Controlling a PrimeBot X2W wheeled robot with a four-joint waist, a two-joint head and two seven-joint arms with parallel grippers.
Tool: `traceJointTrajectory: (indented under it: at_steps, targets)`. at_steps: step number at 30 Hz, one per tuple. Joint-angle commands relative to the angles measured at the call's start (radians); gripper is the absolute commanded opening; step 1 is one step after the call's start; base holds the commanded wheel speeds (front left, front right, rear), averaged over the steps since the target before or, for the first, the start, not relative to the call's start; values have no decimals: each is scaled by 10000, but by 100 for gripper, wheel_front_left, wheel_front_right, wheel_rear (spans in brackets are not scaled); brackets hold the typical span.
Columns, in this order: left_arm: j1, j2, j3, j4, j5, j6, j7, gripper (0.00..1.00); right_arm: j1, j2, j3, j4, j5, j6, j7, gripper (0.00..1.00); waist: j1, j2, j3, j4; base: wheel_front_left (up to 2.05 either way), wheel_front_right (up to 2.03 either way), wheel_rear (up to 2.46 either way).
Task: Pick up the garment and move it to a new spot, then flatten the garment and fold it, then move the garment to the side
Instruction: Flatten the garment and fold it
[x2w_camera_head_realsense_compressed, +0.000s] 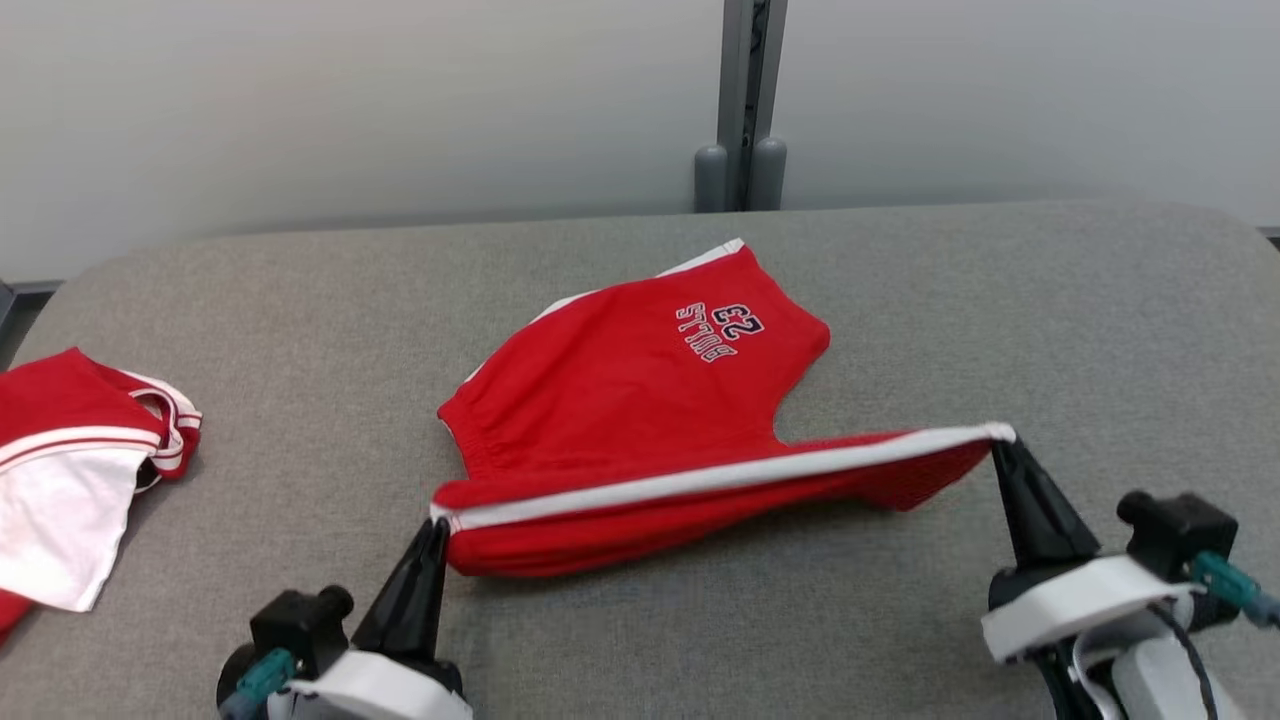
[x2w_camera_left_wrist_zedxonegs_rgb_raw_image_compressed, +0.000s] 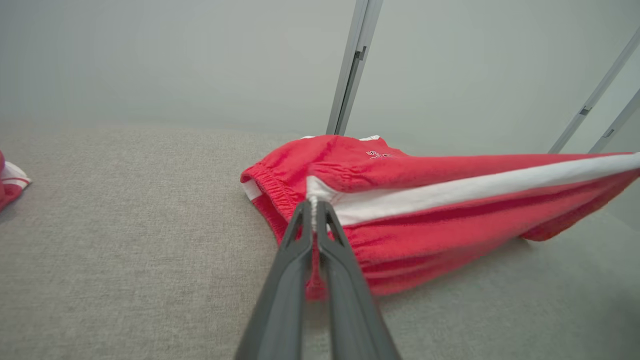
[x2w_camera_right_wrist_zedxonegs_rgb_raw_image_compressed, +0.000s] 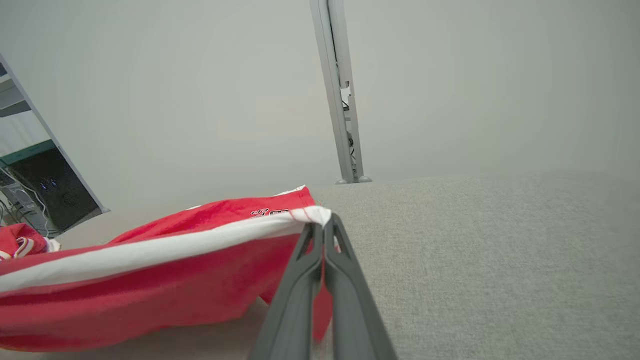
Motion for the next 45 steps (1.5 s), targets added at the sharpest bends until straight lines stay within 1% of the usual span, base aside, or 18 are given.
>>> traceJointTrajectory:
  at_steps: [1,8,12,15,21,28,30,36,37,38,39,45]
  targets:
    - [-448,39,40,-1,-31,12,-3,0,-559,-155,13,89,-47,-5,-8,0,0,0,520,282,0,0,0]
    - [-2046,-27,-39,552,-109,12,-2,0,-3064,-625,505,1253,-199,-6,-4,0,0,0,1669,897,0,0,0]
    - [-2878,-35,-384,823,-435,10,-3,0,-4342,-821,748,1963,-337,-5,-3,0,0,0,2279,1298,0,0,0]
    - [-3506,-34,-684,988,-776,21,-3,0,-5293,-1095,930,2512,-453,-5,-3,0,0,0,2749,1658,0,0,0]
    - [-4567,-42,-1402,1075,-1248,369,-2,0,-6878,-1418,1161,3557,-630,-5,-3,0,0,0,3541,2183,0,0,0]
    - [-5665,-40,-2135,1312,-1629,690,-3,0,-8372,-1615,1369,4790,-1001,-5,-3,0,0,0,4225,2546,0,0,0]
    - [-5807,-37,-2227,1364,-1664,773,-3,0,-8565,-1643,1344,4911,-1083,-5,-4,0,0,0,4299,2585,0,0,0]
    - [-6467,-41,-2812,1699,-1981,1073,-3,0,-9261,-1610,1300,5854,-1379,-5,-3,0,0,0,4602,2674,0,0,0]
    - [-6520,-38,-2854,1704,-2024,1096,-3,30,-9341,-1586,1225,5995,-1363,-5,-4,4,0,0,4623,2663,0,0,0]
    - [-6543,-39,-2887,1707,-2043,1157,-3,85,-9386,-1552,1168,6111,-1343,-5,-4,50,0,0,4629,2652,0,0,0]
    - [-6561,-40,-2881,1702,-2064,1189,-3,100,-9420,-1507,1146,6168,-1369,-5,-4,100,0,0,4632,2631,0,0,0]
    - [-6368,-40,-2694,1746,-1902,1396,-3,100,-9373,-1409,889,6323,-1201,-5,-3,100,0,0,4522,2471,0,0,0]
